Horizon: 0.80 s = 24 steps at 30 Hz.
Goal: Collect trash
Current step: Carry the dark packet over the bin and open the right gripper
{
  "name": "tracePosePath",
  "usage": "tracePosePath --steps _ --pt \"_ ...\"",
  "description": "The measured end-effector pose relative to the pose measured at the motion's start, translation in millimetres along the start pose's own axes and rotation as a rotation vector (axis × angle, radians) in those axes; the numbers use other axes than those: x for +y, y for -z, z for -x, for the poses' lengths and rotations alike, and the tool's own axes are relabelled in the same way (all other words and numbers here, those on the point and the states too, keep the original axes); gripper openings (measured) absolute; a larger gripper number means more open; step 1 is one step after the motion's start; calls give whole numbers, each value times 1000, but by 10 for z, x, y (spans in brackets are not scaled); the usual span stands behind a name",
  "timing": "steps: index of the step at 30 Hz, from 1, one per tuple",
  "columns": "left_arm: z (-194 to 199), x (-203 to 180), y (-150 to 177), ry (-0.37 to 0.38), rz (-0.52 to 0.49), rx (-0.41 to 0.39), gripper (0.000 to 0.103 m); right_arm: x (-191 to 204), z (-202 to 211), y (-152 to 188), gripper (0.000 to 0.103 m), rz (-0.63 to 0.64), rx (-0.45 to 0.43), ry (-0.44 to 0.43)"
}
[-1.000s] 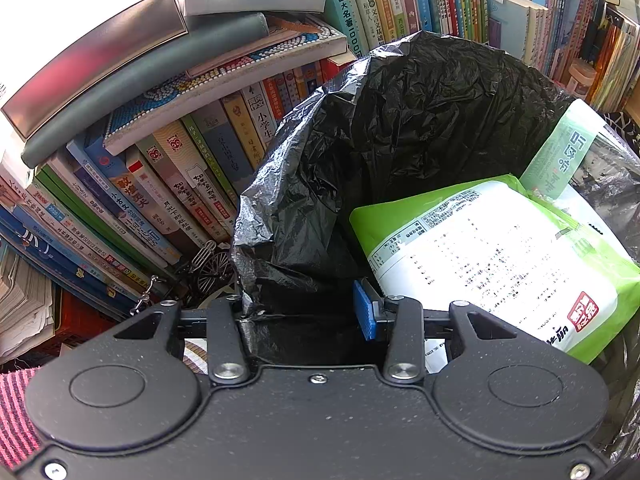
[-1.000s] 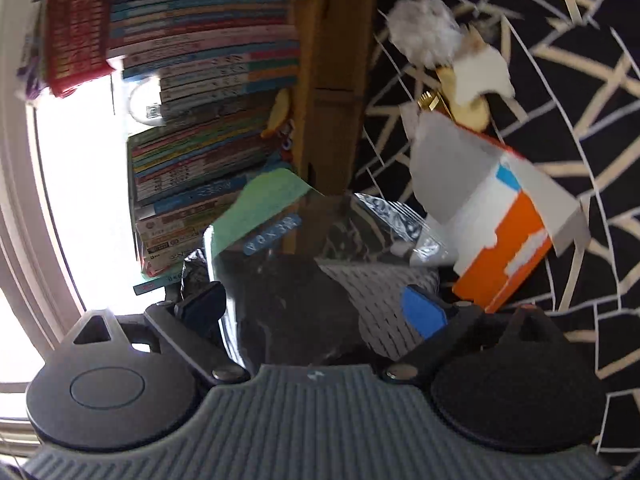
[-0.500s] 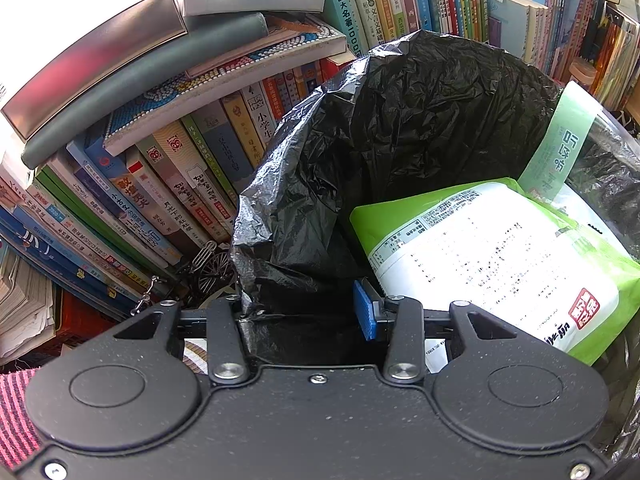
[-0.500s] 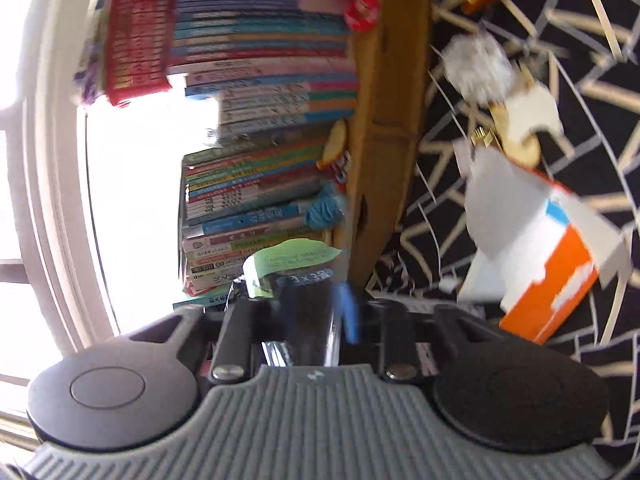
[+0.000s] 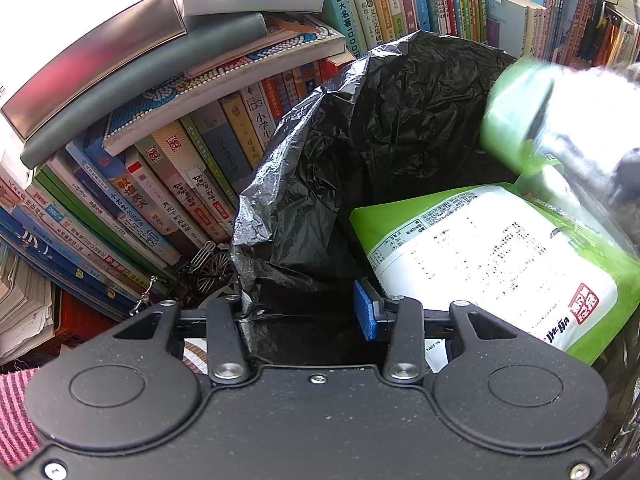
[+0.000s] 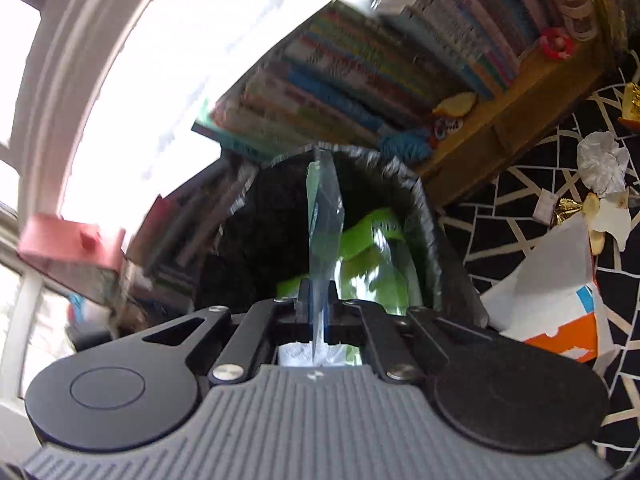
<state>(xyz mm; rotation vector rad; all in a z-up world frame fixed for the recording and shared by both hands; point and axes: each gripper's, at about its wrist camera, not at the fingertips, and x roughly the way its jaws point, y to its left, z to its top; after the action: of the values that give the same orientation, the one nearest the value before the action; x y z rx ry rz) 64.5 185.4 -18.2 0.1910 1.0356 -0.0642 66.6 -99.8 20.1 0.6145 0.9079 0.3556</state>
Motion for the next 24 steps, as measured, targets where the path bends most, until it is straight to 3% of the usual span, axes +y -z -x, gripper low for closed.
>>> tracePosePath --steps 5,14,17,19,24 --pt "4 2 0 4 1 1 39 322 -420 94 7 147 174 154" --pt "7 0 3 4 0 0 39 321 -1060 167 8 118 418 318" --pt "7 0 3 5 1 1 39 321 -1242 230 14 106 508 335" --pt "6 1 2 5 1 1 39 326 -1328 287 36 100 549 346" --pt "9 1 4 6 3 1 39 285 -1335 300 44 67 552 318"
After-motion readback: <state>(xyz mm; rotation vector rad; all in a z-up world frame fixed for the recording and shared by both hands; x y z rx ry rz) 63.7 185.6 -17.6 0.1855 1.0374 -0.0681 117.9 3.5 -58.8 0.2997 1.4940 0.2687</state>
